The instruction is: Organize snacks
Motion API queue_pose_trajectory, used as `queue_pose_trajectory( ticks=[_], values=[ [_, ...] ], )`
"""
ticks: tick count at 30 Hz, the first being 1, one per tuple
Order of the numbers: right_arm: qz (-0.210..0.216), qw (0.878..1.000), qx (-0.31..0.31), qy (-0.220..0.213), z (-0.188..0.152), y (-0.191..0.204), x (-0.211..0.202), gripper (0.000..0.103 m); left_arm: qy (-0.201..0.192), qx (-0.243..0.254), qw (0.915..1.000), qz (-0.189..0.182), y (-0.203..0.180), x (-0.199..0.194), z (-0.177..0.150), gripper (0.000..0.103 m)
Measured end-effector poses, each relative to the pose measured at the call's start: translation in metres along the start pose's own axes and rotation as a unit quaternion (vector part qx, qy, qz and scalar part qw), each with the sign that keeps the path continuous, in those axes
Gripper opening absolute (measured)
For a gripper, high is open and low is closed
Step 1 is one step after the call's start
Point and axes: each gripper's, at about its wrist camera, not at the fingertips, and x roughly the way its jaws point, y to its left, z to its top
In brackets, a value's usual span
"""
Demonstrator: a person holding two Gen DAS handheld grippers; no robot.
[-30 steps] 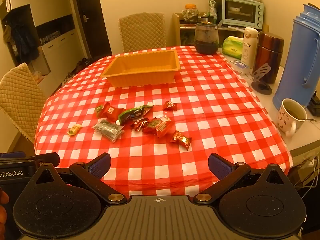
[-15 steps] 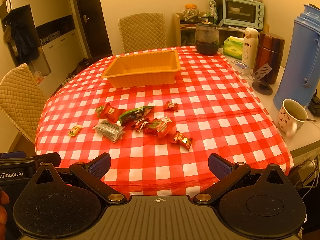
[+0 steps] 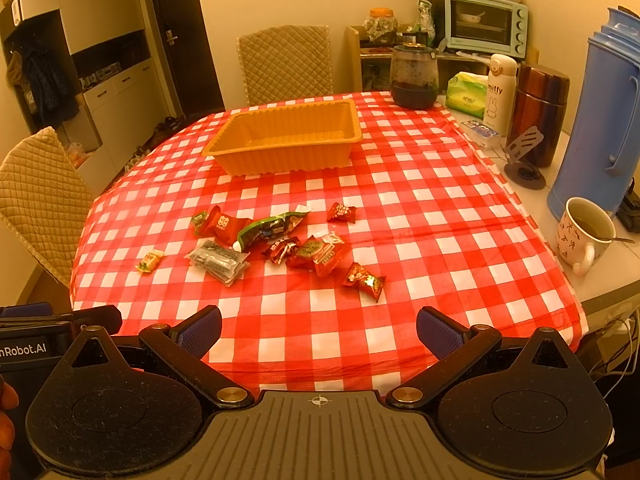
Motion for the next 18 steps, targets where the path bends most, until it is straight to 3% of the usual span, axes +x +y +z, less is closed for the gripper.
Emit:
queue_pose_trajectory(
  ticks=[18],
  values=[
    [0.0, 1.0, 0.001, 0.0, -0.0001, -0.0003, -0.0012, 0.103, 0.0, 0.0, 1.0, -0.002, -0.0002, -0.0004, 0.0007, 0.103]
  ],
)
